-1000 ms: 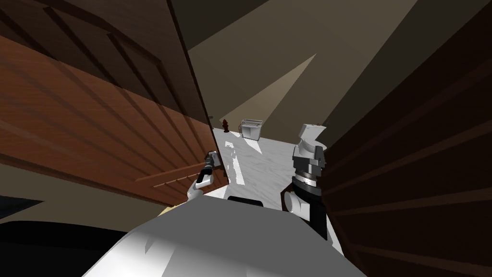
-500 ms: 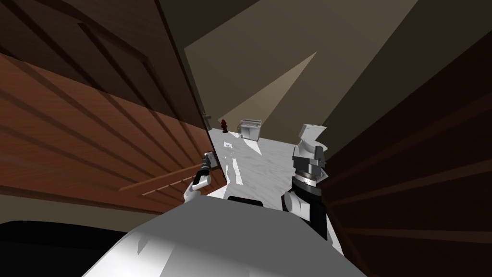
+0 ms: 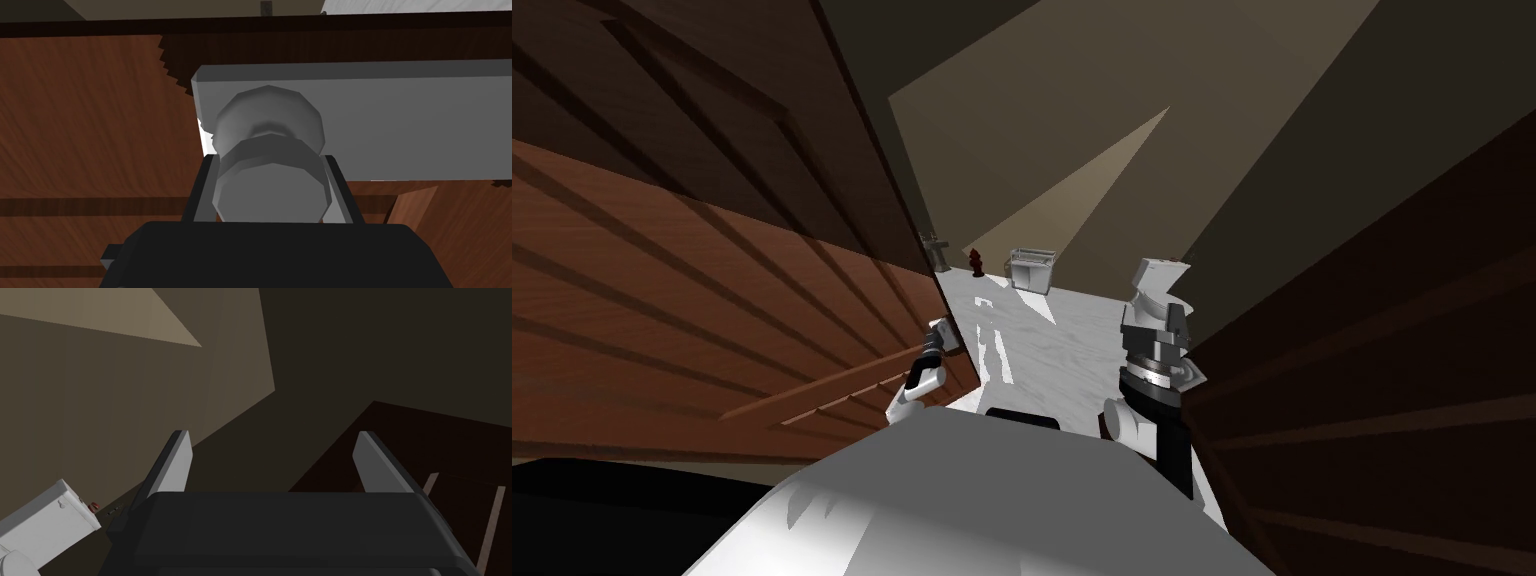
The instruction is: Push the door open
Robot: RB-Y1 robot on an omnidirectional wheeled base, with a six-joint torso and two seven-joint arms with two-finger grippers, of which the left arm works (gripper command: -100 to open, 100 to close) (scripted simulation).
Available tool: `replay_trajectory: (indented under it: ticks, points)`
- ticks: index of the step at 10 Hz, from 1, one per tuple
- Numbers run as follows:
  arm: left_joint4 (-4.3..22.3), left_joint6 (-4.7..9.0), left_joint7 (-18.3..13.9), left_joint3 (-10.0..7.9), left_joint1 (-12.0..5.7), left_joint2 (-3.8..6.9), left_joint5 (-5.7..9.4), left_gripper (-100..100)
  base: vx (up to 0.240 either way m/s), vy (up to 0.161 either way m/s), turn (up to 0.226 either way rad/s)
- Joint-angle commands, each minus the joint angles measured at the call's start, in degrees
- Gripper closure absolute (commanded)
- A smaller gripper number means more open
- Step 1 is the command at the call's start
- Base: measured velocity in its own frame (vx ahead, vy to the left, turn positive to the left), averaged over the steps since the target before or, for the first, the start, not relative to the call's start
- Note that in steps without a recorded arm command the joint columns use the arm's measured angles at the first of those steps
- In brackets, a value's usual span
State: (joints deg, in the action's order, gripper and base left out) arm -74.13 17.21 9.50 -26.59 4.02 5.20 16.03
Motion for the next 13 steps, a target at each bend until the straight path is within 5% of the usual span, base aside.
replay_trajectory:
  ticks: [1, 12, 13]
  points:
    - [-1.40, -0.32, 1.47, -2.08, 0.76, -0.03, 1.45, 100, 0.135, -0.017, -0.048]
    - [-3.39, -0.19, 8.18, -10.04, 3.63, -1.94, 9.62, 100, 0.160, 0.000, -0.023]
    - [-3.19, -0.41, 7.75, -9.66, 3.78, -1.84, 9.13, 100, 0.076, 0.015, 0.022]
